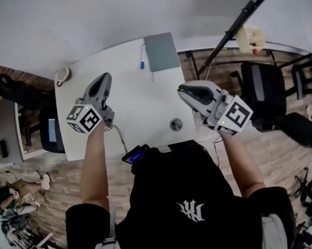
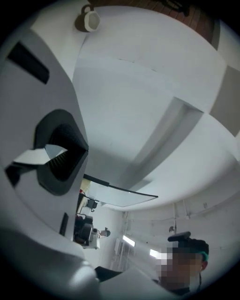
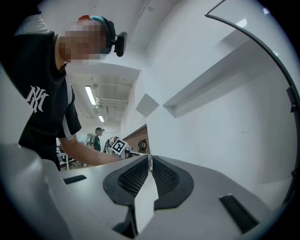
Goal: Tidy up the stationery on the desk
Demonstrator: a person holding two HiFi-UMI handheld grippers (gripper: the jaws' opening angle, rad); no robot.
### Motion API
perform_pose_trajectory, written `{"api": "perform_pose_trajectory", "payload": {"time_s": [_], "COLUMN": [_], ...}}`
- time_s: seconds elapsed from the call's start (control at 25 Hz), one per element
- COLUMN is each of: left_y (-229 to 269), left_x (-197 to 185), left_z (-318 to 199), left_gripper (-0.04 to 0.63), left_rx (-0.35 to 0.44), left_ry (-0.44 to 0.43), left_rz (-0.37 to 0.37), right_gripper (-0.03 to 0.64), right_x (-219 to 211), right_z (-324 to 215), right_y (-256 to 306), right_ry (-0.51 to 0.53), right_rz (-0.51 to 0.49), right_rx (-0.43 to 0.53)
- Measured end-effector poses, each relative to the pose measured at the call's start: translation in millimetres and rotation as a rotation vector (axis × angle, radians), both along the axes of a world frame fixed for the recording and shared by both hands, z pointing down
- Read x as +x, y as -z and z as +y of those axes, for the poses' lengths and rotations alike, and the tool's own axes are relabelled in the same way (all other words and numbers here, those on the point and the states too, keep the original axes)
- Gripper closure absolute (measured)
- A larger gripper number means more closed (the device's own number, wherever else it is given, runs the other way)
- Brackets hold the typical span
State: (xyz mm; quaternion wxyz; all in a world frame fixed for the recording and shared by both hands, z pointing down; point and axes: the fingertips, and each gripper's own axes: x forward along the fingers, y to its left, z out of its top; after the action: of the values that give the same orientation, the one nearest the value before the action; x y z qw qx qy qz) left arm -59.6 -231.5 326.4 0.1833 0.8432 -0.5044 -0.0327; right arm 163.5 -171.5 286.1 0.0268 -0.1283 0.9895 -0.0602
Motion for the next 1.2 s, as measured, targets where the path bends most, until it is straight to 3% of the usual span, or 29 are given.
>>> {"api": "perform_pose_trajectory", "payload": {"time_s": [0.12,0.32,0.56,0.72,1.0,1.2], "left_y": [16,19,14,4,-9,-7], "left_x": [-11,-23,-46,-62,-67,-48], "left_z": [51,138,245,310,383,411], "left_gripper": [0.594,0.594,0.594,0.594,0.594,0.594], "left_rx": [0.079,0.124,0.145,0.136,0.119,0.117], "left_ry": [-0.010,-0.068,-0.141,-0.164,-0.175,-0.196], "left_rz": [-0.016,-0.026,0.032,0.062,0.122,0.073], "right_gripper": [0.563,0.563,0.563,0.565,0.565,0.566], "right_x": [-5,-21,-52,-80,-108,-105], "right_z": [21,63,145,207,271,295], "right_y": [7,18,9,-16,-17,-16], "right_ry": [0.010,-0.024,-0.076,-0.056,0.030,0.093], "right_rz": [-0.017,-0.012,-0.045,-0.024,0.020,0.029], "right_rx": [-0.002,0.023,-0.035,-0.095,-0.102,-0.093]}}
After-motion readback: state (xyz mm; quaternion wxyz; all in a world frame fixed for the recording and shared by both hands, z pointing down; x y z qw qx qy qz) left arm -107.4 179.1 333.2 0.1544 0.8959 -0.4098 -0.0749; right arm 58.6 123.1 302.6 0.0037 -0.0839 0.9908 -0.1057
